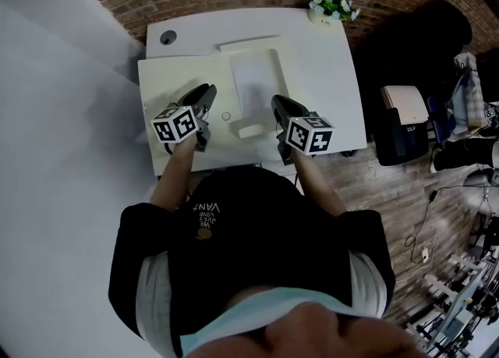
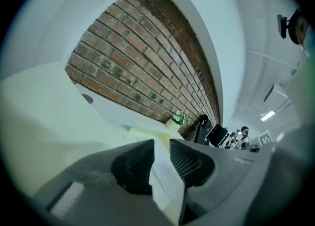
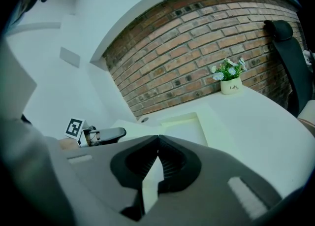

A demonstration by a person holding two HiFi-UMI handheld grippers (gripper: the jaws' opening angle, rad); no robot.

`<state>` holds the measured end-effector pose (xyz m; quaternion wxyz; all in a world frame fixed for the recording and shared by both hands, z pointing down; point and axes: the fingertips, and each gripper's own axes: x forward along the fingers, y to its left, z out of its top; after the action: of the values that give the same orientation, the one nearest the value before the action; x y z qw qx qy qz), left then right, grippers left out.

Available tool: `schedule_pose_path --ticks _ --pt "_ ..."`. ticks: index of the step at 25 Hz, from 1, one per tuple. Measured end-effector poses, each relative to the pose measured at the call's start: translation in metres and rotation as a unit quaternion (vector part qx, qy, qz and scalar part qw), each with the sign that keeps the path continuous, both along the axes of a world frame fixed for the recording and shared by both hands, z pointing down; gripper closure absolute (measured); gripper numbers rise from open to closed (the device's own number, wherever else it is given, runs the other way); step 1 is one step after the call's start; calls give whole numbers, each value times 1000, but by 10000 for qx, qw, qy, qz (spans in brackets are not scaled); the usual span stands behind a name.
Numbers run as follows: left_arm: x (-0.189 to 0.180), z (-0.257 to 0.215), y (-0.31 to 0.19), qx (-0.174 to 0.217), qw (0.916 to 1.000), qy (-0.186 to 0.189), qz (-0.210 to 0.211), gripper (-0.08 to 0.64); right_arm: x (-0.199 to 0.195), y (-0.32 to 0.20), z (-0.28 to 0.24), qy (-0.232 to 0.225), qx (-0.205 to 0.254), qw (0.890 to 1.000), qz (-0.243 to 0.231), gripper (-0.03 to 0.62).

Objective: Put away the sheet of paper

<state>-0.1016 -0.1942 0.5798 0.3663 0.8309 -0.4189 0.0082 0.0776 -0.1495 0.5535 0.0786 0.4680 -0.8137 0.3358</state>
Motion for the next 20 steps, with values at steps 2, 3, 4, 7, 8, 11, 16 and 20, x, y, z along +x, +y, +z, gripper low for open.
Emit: schedule_pose_path --ticks 2,3,4,7,8,11,16,20 --pt "-7 -3 2 43 10000 -19 -26 459 -3 -1 0 7 10 10000 -15 592" --pt "-10 -6 3 64 10000 -12 -33 460 -5 -1 0 7 20 10000 -17 592" --pt "-12 -9 5 90 10000 3 -32 461 -7 -2 -1 0 34 10000 -18 592" --pt "-19 -22 9 241 9997 13 -11 465 -15 -4 -4 -45 83 9999 -50 592" --pt "-21 -28 11 307 9995 4 -15 469 -19 -5 -5 -60 106 9999 -76 592" --pt "-30 -44 15 502 9987 35 -105 488 -29 -8 -10 -95 174 9997 -168 592" --pt "-40 -64 24 726 9970 150 -206 489 -44 -12 -18 -167 279 9991 -285 592" --pt "-44 -75 28 868 9958 177 -230 497 -53 -15 -24 -265 356 9984 -340 592"
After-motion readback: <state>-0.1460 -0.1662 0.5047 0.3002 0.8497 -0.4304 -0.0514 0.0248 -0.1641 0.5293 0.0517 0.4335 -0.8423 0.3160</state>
